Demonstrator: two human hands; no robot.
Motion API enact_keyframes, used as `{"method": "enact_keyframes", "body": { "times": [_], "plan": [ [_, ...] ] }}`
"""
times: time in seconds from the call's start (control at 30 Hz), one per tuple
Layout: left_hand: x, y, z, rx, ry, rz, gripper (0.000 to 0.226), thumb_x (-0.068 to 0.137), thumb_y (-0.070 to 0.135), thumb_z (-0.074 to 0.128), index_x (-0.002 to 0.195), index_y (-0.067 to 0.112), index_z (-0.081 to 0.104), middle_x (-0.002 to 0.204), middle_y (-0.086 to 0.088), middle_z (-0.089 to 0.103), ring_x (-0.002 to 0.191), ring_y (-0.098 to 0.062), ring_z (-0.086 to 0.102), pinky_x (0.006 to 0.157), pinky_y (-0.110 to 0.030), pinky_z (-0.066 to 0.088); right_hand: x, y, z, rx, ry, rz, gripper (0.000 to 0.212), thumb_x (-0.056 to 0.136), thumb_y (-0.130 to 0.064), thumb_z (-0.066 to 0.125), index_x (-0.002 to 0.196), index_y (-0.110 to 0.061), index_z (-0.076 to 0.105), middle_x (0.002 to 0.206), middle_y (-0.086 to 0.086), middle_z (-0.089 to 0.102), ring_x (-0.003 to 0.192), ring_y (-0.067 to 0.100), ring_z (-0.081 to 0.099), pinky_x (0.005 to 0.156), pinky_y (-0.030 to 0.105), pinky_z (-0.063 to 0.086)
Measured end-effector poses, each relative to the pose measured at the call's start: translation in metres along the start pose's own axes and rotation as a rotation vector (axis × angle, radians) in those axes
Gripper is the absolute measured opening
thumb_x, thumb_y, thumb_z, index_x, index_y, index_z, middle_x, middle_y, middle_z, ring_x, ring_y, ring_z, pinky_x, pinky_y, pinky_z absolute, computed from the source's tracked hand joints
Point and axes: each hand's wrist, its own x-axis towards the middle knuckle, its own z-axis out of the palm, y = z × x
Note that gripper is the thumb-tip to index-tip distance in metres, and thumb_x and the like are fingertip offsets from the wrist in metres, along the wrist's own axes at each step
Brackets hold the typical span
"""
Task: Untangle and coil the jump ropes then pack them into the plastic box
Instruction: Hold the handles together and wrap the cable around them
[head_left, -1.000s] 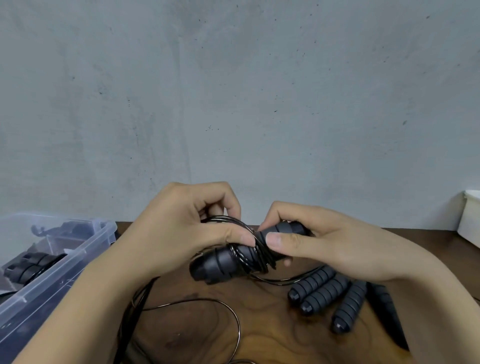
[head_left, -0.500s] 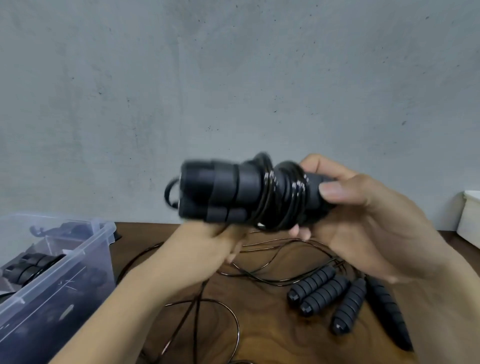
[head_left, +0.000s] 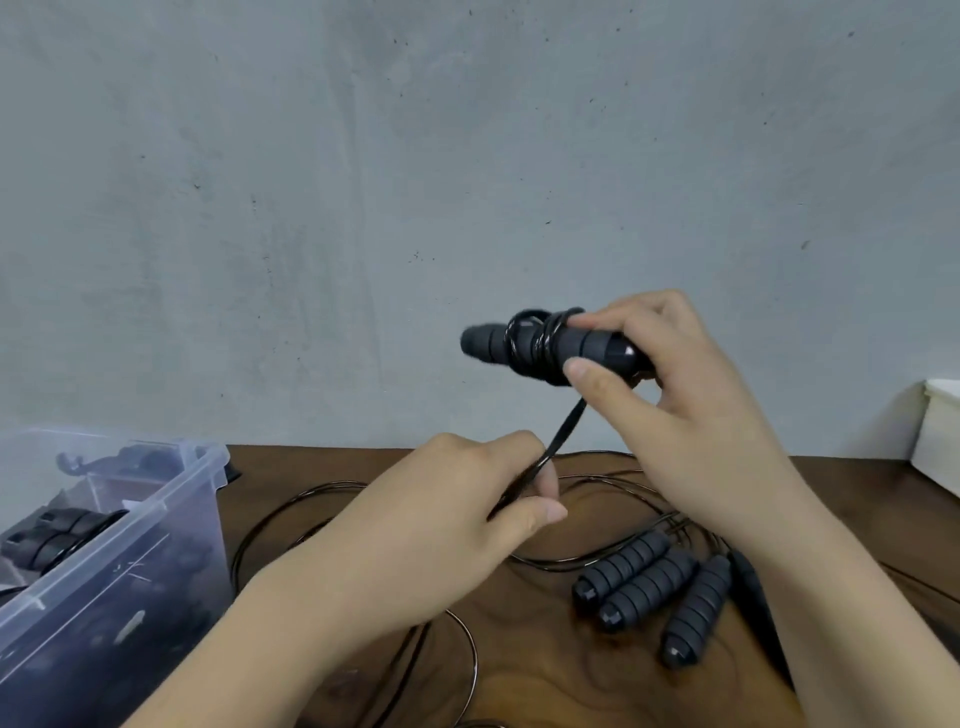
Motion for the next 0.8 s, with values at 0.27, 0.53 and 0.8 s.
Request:
{"method": "enact_keyframes", "body": {
  "times": [0.27,0.53,0.8],
  "plan": [
    [-0.005,-0.019,-0.036,0.004,0.248,0.052,0.015,0.099,0.046,0.061,0.094,0.035,0.070,0.080,0.014,0.069,0.076,-0.011,0.063,0.063,-0.026,0.045,0.001,0.007,0.002,-0.003,-0.430,0.210,0.013,0.100,-0.036,0.069,0.112,-0.040,0.073,0.115,-0.014,0.062,0.109,0.003,0.062,0.098,0.025,0.046],
    [0.000,-0.050,-0.046,-0.203,0.316,0.067,0.029,0.097,0.056,0.067,0.096,0.029,0.075,0.068,0.004,0.059,0.062,-0.011,0.049,0.060,-0.026,0.040,-0.006,-0.010,-0.008,0.531,-0.705,0.223,0.011,0.102,-0.023,0.066,0.111,-0.017,0.071,0.096,-0.001,0.069,0.087,0.010,0.061,0.079,0.021,0.048],
    [0.004,-0.101,0.006,-0.115,0.062,-0.305,0.023,0.100,0.054,0.064,0.093,0.032,0.066,0.082,0.010,0.068,0.082,-0.008,0.068,0.076,-0.018,0.055,-0.009,-0.019,-0.016,0.950,-0.531,0.095,0.024,0.099,-0.018,0.065,0.117,-0.003,0.065,0.108,0.021,0.066,0.092,0.037,0.061,0.082,0.048,0.050]
  ]
}}
